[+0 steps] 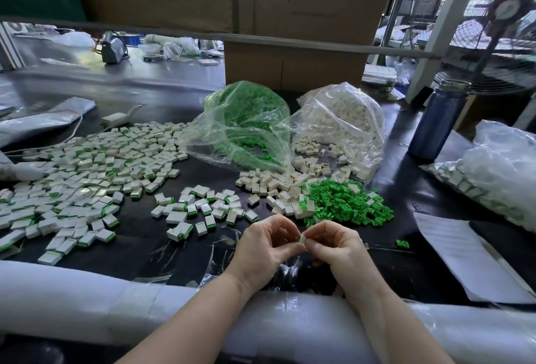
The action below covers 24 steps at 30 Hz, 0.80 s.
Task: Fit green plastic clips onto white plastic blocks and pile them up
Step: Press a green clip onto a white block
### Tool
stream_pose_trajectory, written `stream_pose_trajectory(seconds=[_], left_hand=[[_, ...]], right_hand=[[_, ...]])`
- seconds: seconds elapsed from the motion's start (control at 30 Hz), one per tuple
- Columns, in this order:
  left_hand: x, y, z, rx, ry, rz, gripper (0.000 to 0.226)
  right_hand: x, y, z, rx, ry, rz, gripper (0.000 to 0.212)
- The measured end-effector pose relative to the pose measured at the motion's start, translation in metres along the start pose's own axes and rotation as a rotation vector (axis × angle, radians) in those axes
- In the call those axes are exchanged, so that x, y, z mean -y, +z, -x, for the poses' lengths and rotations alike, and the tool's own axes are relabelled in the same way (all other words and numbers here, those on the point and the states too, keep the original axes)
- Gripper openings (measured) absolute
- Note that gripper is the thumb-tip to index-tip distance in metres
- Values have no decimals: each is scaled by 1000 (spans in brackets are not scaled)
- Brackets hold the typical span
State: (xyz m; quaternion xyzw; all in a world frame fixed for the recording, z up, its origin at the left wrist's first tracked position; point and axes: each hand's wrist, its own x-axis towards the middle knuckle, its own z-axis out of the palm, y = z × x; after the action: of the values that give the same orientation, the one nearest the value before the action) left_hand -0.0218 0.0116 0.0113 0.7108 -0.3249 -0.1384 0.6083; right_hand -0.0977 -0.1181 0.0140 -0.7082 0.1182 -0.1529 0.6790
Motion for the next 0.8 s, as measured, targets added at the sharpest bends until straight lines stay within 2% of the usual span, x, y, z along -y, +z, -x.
stream_pose_trajectory(seconds=[0.23, 0.8], left_hand=[[3, 3, 0, -16, 35, -33, 24], [2, 2, 0, 43, 21, -66, 20]], right_hand=[[0, -2, 0, 15, 40, -42, 24], [0, -3, -1, 23, 88, -70, 18]])
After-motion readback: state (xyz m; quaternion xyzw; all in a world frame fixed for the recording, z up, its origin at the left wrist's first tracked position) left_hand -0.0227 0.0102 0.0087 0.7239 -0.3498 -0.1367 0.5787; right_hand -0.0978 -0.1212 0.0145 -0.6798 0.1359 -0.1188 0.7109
